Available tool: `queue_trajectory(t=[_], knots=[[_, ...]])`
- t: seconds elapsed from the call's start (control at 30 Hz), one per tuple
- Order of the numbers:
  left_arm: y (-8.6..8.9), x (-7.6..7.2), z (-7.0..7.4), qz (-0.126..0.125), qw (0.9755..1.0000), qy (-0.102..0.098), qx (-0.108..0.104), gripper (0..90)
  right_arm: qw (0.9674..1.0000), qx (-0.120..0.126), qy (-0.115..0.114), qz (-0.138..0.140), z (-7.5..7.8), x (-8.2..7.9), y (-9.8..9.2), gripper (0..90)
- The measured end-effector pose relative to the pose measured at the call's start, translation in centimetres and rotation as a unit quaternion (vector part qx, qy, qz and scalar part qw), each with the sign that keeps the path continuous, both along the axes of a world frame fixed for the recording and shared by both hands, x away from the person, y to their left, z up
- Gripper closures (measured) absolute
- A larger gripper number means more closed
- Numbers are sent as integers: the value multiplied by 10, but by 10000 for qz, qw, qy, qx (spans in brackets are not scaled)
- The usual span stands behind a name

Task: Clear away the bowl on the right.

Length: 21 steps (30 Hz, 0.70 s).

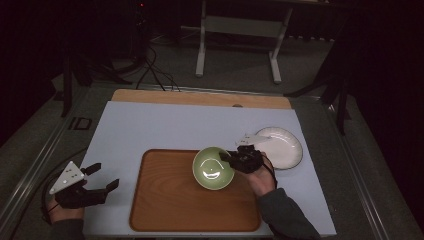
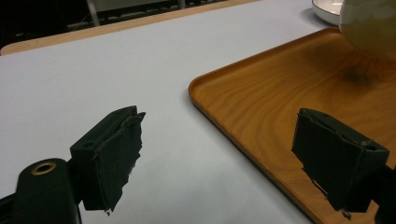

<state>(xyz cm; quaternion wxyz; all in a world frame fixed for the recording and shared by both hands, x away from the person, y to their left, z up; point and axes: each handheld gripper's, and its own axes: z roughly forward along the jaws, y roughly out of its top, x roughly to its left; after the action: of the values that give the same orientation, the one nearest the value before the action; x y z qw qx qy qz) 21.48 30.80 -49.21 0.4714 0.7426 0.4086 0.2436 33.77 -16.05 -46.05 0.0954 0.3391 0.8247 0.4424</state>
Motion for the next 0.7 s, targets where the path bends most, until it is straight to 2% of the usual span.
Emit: queue_trajectory(t=[0.7], knots=[[0, 0, 0, 1, 10000, -4, -5, 158, 9997, -71, 97, 229, -11, -7, 14, 822]])
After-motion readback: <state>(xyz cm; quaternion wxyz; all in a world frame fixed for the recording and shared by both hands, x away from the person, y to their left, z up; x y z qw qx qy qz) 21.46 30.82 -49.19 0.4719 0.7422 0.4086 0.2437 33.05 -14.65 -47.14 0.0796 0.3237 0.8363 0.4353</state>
